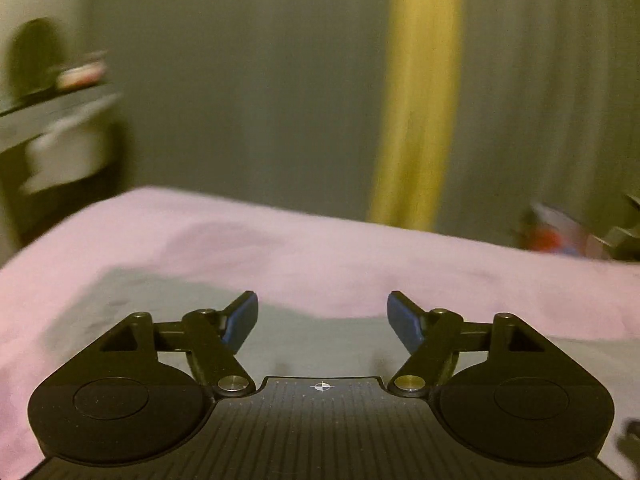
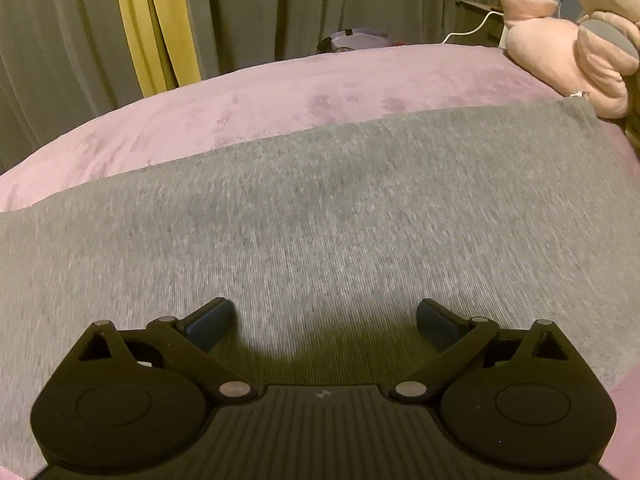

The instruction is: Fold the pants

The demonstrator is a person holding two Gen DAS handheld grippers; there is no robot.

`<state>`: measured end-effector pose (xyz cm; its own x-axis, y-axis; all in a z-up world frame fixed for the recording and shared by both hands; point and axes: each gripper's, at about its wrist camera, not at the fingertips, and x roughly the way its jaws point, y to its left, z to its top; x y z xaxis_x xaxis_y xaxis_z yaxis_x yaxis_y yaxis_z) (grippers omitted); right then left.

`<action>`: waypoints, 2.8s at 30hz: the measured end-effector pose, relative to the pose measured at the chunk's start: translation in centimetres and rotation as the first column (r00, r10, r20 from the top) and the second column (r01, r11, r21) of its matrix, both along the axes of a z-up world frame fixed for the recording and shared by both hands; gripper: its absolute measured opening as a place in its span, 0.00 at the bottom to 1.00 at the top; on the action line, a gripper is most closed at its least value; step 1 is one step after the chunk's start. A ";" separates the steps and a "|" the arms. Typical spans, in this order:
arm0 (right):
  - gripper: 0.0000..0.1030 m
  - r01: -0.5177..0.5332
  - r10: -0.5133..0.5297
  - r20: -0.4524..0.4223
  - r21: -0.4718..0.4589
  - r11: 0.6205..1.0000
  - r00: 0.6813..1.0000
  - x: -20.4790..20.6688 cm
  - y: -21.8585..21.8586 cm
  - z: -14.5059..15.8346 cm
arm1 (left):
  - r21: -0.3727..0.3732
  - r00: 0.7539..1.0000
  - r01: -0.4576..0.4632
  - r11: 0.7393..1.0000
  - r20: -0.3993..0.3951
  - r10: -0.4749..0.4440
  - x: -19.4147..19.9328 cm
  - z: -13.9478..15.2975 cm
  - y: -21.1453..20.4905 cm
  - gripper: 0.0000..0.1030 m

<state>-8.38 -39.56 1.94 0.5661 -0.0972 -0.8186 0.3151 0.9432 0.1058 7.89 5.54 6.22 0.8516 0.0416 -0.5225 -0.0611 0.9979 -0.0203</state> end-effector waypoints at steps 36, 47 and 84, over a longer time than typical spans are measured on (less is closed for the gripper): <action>0.97 0.060 -0.062 0.105 0.028 0.998 0.992 0.5 -1.2 -0.9 | 0.144 0.952 -0.004 0.990 -0.301 0.048 5.7 -7.7 -5.3 0.98; 0.97 0.054 -0.054 0.101 -0.002 0.999 0.993 0.7 -0.7 -0.9 | -0.084 0.900 -0.245 0.966 -0.390 0.194 1.9 -5.8 4.9 0.98; 0.93 0.361 -0.596 0.268 0.589 0.723 0.757 -13.7 -18.8 1.9 | 0.000 0.924 -0.268 0.964 -0.283 0.257 -1.6 -9.5 3.2 1.00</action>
<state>-22.11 -58.40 3.89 0.8394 -0.1218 -0.5297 0.5212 0.4567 0.7210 6.25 8.79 -3.26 0.6335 0.2188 -0.7422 -0.3292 0.9443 -0.0025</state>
